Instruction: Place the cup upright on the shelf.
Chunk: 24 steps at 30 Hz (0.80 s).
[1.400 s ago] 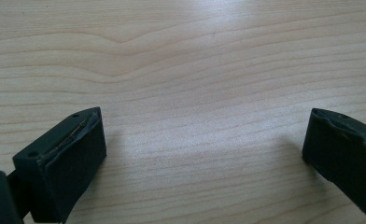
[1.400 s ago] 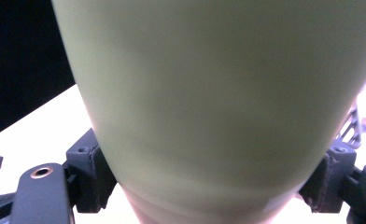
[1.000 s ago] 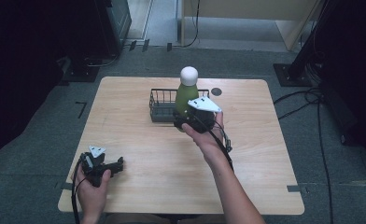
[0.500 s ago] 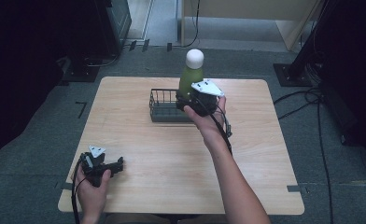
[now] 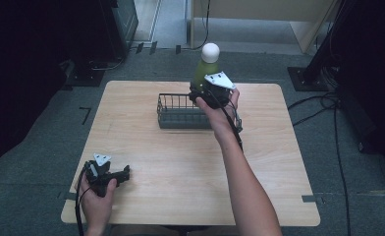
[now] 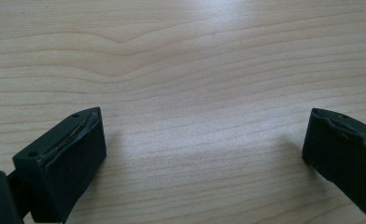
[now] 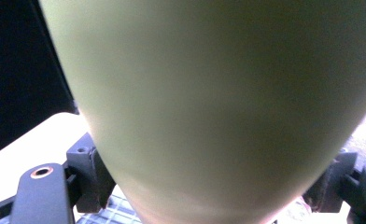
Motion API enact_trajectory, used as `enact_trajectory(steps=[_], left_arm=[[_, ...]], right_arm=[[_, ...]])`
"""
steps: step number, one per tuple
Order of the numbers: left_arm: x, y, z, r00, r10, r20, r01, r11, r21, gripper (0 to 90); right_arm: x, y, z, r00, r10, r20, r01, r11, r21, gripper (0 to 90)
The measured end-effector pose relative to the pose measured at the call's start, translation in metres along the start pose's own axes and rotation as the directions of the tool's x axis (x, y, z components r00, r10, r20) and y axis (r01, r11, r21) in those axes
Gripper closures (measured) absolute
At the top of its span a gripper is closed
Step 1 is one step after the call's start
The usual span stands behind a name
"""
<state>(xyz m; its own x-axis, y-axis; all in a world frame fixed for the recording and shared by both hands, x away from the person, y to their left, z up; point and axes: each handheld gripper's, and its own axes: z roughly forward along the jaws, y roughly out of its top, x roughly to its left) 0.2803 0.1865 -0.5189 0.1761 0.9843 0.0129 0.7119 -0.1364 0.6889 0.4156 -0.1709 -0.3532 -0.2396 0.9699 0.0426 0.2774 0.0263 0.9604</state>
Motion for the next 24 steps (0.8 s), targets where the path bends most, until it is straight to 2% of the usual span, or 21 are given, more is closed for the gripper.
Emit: enact_trajectory(steps=[5, 12, 24], left_arm=[[0.0, 0.0, 0.0, 1.0, 0.001, 0.0, -0.001, 1.0, 0.0, 0.0], [0.0, 0.0, 0.0, 1.0, 0.001, 0.0, -0.001, 1.0, 0.0, 0.0], [0.0, 0.0, 0.0, 1.0, 0.001, 0.003, -0.001, 1.0, -0.002, 0.0]], right_arm=[[-0.005, -0.012, 0.016, 0.9989, -0.007, 0.047, 0.005, 0.999, 0.046, 20.1], [-0.006, -0.022, 0.025, 0.9988, 0.004, 0.049, -0.007, 0.998, 0.063, 20.1], [-0.009, -0.044, 0.043, 0.9972, 0.005, 0.074, -0.014, 0.992, 0.127, 20.0]])
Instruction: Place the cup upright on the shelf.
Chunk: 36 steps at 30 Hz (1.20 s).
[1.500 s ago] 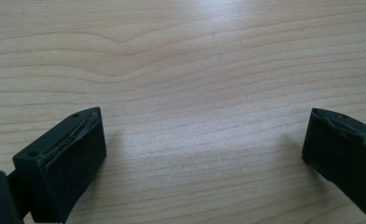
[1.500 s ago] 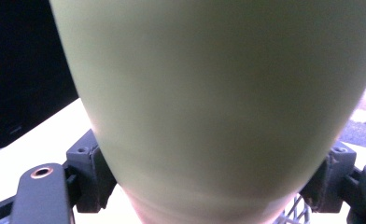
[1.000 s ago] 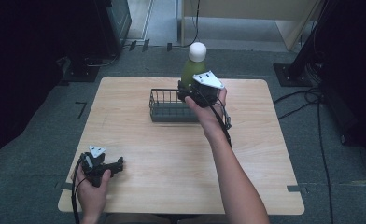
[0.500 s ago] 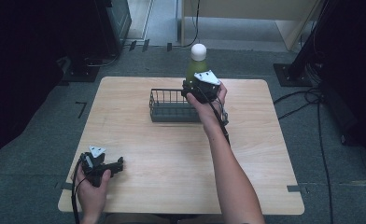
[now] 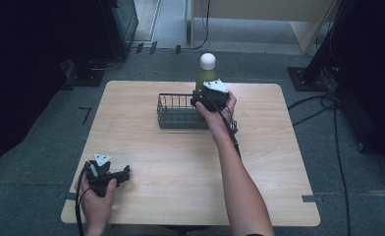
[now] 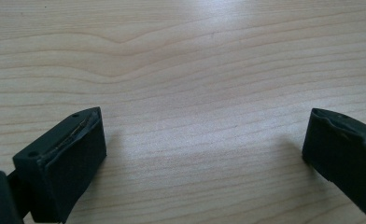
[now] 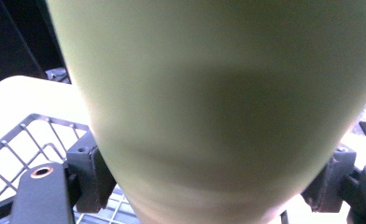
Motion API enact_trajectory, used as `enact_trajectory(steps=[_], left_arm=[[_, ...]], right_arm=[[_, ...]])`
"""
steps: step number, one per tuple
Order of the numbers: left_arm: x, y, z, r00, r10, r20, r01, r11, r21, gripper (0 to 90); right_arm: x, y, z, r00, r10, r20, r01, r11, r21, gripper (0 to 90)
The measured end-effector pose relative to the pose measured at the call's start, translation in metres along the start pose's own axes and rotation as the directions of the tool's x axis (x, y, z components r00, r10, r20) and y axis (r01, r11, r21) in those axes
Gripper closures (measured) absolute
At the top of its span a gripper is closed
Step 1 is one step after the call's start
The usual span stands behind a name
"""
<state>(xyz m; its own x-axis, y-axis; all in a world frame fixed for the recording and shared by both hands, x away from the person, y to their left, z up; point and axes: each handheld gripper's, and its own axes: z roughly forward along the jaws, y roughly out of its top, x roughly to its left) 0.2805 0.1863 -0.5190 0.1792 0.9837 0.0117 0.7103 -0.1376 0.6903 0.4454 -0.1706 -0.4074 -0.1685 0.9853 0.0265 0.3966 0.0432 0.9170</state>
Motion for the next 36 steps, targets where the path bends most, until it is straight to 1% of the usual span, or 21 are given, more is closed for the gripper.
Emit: enact_trajectory(steps=[4, 9, 13, 16, 19, 21, 25, 27, 29, 32, 36], left_arm=[[0.0, 0.0, 0.0, 1.0, 0.0, 0.0, 0.0, 1.0, 0.0, 0.0], [0.0, 0.0, 0.0, 1.0, 0.0, 0.0, 0.0, 1.0, 0.0, 0.0], [0.0, 0.0, 0.0, 1.0, 0.002, 0.0, -0.002, 1.0, 0.002, 0.0], [0.0, 0.0, 0.0, 1.0, 0.001, 0.0, -0.001, 1.0, 0.0, 0.0], [0.0, 0.0, 0.0, 1.0, 0.002, 0.0, -0.002, 1.0, 0.002, 0.0], [0.0, 0.0, 0.0, 1.0, -0.002, 0.0, 0.002, 1.0, -0.001, 0.0], [0.0, 0.0, 0.0, 1.0, -0.002, 0.0, 0.002, 1.0, -0.002, 0.0], [0.0, 0.0, 0.0, 1.0, -0.001, 0.0, 0.001, 1.0, -0.001, 0.0], [0.0, 0.0, 0.0, 1.0, -0.001, 0.0, 0.001, 1.0, -0.001, 0.0], [0.0, 0.0, 0.0, 1.0, -0.001, 0.0, 0.001, 1.0, -0.001, 0.0], [0.0, 0.0, 0.0, 1.0, -0.001, 0.0, 0.001, 1.0, -0.002, 0.0]], right_arm=[[-0.002, -0.004, 0.004, 1.0, 0.009, 0.001, -0.009, 1.0, 0.015, 20.1], [-0.002, -0.006, 0.004, 1.0, 0.006, -0.005, -0.006, 1.0, 0.003, 20.0], [-0.001, -0.007, 0.005, 0.9999, 0.004, -0.013, -0.004, 1.0, 0.006, 19.4], [-0.001, -0.007, 0.005, 0.9998, 0.02, -0.004, -0.02, 1.0, 0.019, 16.7], [-0.002, -0.007, 0.004, 0.9998, 0.011, -0.015, -0.011, 1.0, 0.024, 15.7], [-0.003, -0.006, 0.002, 0.9996, 0.005, -0.027, -0.005, 1.0, 0.028, 13.4], [-0.003, -0.004, -0.003, 0.999, 0.006, -0.045, -0.005, 1.0, 0.026, 12.4], [-0.003, -0.004, -0.006, 0.9989, 0.011, -0.045, -0.009, 0.999, 0.039, 11.0], [-0.004, -0.004, -0.009, 0.9983, 0.014, -0.057, -0.012, 0.999, 0.043, 9.5], [-0.006, -0.007, -0.013, 0.9982, 0.007, -0.06, -0.003, 0.999, 0.053, 9.0], [-0.011, -0.011, -0.019, 0.9983, 0.013, -0.056, -0.01, 0.998, 0.064, 8.8]])
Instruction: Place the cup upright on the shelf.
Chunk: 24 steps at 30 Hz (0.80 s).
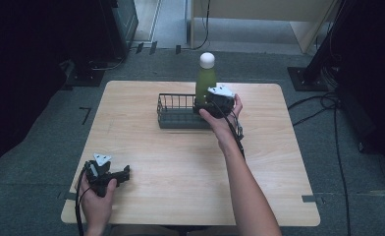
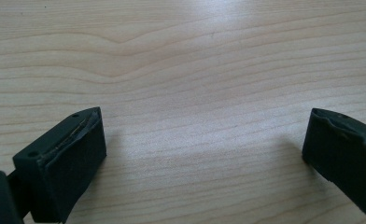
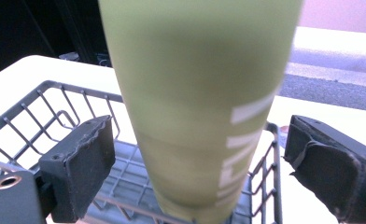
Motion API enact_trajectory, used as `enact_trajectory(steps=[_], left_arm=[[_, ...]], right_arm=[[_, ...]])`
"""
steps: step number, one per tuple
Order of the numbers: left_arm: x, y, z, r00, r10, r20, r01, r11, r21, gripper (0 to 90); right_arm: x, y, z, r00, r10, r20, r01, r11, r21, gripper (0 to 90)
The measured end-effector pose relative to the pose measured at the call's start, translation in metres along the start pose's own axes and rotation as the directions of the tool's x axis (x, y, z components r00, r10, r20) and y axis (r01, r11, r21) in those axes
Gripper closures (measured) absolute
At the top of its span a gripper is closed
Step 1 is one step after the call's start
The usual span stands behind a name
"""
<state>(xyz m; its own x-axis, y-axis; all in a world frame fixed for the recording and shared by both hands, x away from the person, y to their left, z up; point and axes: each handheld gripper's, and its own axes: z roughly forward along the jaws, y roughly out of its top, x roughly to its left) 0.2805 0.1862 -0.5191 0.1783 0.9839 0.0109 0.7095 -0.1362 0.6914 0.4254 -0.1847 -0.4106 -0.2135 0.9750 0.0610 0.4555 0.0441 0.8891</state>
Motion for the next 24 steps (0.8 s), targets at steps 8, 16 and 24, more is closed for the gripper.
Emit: enact_trajectory(steps=[8, 16, 24], left_arm=[[0.0, 0.0, 0.0, 1.0, 0.0, 0.0, 0.0, 1.0, 0.0, 0.0], [0.0, 0.0, 0.0, 1.0, 0.001, 0.0, -0.001, 1.0, 0.002, 0.0], [0.0, 0.0, 0.0, 1.0, 0.002, 0.0, -0.002, 1.0, 0.002, 0.0]], right_arm=[[-0.008, -0.012, -0.016, 1.0, -0.006, -0.005, 0.006, 1.0, -0.005, 9.0], [-0.017, -0.025, -0.031, 1.0, -0.002, -0.01, 0.001, 1.0, -0.014, 9.4], [-0.02, -0.036, -0.05, 0.9993, -0.005, -0.037, 0.004, 1.0, -0.021, 9.4]])
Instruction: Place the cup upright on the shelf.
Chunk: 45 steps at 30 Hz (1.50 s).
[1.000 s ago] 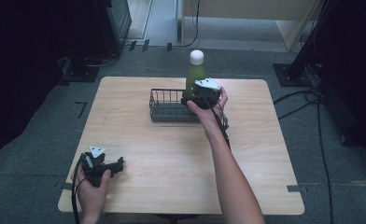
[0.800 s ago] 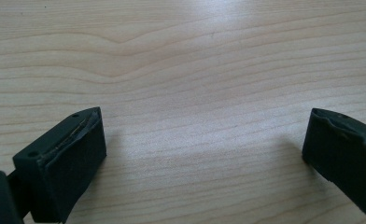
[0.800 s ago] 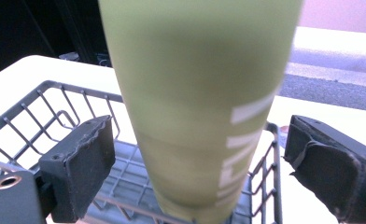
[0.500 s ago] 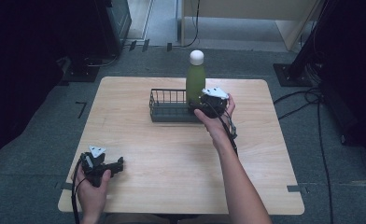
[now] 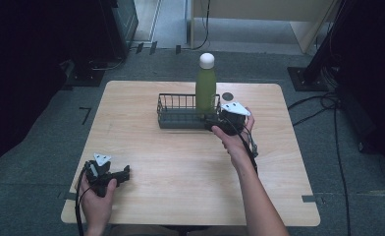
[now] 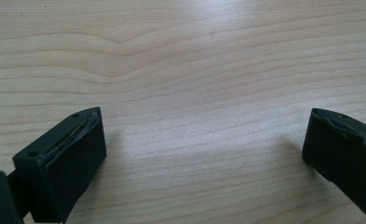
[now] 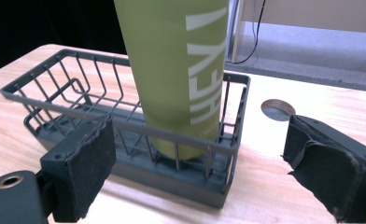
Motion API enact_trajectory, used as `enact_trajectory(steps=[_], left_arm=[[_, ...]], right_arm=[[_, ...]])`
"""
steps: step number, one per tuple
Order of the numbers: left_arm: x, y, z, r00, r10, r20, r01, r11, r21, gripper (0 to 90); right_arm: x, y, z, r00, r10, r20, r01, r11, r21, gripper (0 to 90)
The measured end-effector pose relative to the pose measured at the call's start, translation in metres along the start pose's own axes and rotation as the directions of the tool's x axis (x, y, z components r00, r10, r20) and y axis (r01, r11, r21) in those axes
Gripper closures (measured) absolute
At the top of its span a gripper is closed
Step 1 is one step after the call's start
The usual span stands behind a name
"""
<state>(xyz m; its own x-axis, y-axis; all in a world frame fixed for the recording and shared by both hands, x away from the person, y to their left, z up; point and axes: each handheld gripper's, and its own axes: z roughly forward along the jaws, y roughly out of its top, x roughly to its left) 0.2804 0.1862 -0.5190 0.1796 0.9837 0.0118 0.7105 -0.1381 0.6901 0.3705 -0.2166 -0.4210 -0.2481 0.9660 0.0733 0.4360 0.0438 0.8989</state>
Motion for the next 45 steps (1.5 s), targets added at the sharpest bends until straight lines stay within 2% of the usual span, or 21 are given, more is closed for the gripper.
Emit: enact_trajectory(steps=[9, 21, 37, 45], left_arm=[[0.0, 0.0, 0.0, 1.0, -0.002, 0.0, 0.002, 1.0, -0.003, 0.0], [0.0, 0.0, 0.0, 1.0, 0.002, 0.001, -0.002, 1.0, -0.001, 0.0], [0.0, 0.0, 0.0, 1.0, 0.005, 0.001, -0.005, 1.0, 0.001, 0.0], [0.0, 0.0, 0.0, 1.0, 0.004, 0.001, -0.004, 1.0, 0.001, 0.0]], right_arm=[[-0.012, -0.02, -0.016, 0.9998, 0.004, 0.018, -0.004, 1.0, 0.011, 9.5], [-0.037, -0.048, -0.036, 0.997, 0.046, 0.062, -0.048, 0.999, 0.027, 9.7], [-0.068, -0.091, -0.067, 0.9883, 0.087, 0.126, -0.093, 0.995, 0.047, 9.8], [-0.085, -0.105, -0.085, 0.9821, 0.106, 0.155, -0.115, 0.992, 0.046, 9.9]])
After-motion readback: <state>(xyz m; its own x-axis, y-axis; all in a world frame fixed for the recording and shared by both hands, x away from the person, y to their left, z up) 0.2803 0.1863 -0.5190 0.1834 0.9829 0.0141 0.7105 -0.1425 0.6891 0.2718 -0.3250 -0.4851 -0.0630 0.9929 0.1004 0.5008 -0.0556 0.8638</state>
